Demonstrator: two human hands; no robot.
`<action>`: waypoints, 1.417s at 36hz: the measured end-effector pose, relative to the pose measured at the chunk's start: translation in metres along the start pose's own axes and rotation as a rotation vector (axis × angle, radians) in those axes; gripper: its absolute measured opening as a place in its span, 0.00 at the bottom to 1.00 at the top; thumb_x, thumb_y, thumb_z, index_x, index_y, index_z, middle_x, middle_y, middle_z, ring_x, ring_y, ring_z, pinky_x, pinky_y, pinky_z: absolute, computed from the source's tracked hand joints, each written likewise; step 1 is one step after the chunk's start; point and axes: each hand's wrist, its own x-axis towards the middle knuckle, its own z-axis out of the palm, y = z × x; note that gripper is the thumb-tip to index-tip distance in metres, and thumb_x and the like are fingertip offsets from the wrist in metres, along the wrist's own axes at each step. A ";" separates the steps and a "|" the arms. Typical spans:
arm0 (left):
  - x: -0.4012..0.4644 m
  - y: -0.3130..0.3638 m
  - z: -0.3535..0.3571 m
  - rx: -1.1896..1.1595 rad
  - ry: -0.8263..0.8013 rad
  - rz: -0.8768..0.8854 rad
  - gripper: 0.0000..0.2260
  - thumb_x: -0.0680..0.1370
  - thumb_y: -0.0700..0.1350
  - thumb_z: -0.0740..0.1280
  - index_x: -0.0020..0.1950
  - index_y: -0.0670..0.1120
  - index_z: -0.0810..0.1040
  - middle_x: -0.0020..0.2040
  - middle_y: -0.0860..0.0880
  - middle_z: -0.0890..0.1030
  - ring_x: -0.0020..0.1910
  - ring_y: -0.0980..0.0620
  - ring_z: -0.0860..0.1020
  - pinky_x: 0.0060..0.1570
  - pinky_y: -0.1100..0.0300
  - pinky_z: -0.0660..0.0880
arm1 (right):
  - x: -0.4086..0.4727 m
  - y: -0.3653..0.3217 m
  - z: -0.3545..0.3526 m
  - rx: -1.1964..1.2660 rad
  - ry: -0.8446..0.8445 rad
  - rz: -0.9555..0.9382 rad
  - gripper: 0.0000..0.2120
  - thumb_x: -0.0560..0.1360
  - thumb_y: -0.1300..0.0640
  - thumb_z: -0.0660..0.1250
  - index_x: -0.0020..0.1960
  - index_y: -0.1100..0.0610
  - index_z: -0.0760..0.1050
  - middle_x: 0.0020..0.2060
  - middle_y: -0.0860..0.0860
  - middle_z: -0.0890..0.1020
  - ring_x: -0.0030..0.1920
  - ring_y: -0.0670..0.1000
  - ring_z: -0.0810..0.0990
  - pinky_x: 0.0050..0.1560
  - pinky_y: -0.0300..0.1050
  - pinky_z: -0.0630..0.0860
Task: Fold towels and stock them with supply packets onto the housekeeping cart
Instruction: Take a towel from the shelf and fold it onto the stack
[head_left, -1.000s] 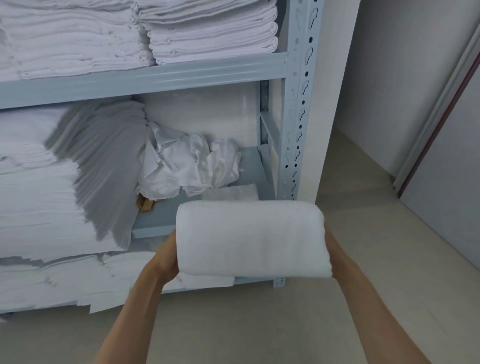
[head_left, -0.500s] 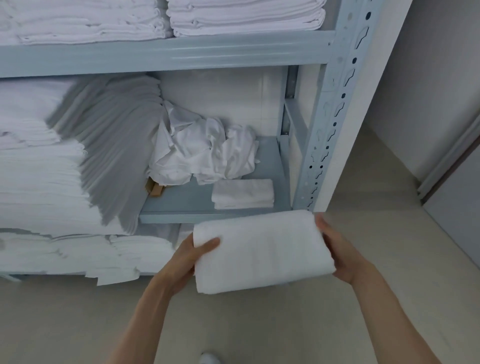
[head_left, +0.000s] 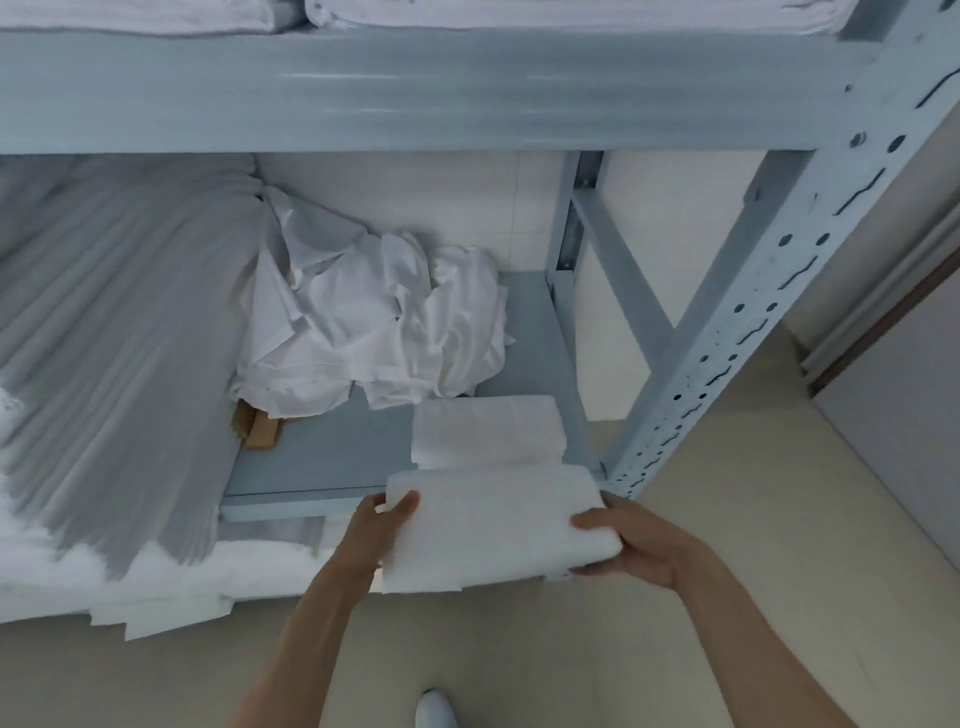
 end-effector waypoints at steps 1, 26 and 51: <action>0.009 0.006 0.000 0.004 -0.017 -0.003 0.23 0.77 0.46 0.73 0.68 0.40 0.72 0.58 0.41 0.82 0.54 0.43 0.82 0.51 0.49 0.80 | 0.008 -0.005 0.001 0.005 0.035 -0.015 0.27 0.70 0.63 0.76 0.67 0.55 0.72 0.57 0.54 0.84 0.59 0.60 0.81 0.52 0.58 0.81; 0.140 0.051 0.041 0.597 0.296 0.220 0.27 0.75 0.44 0.75 0.72 0.43 0.72 0.68 0.39 0.74 0.65 0.41 0.73 0.67 0.47 0.70 | 0.141 -0.078 -0.016 -0.664 0.624 -0.426 0.32 0.77 0.54 0.68 0.77 0.56 0.60 0.73 0.55 0.64 0.72 0.56 0.63 0.72 0.54 0.63; 0.136 0.096 0.080 0.629 0.181 0.371 0.19 0.80 0.43 0.69 0.70 0.43 0.74 0.65 0.45 0.78 0.65 0.47 0.75 0.63 0.59 0.68 | 0.192 -0.147 0.046 -1.411 0.439 -0.524 0.18 0.77 0.54 0.61 0.66 0.56 0.71 0.62 0.57 0.73 0.65 0.59 0.68 0.63 0.53 0.65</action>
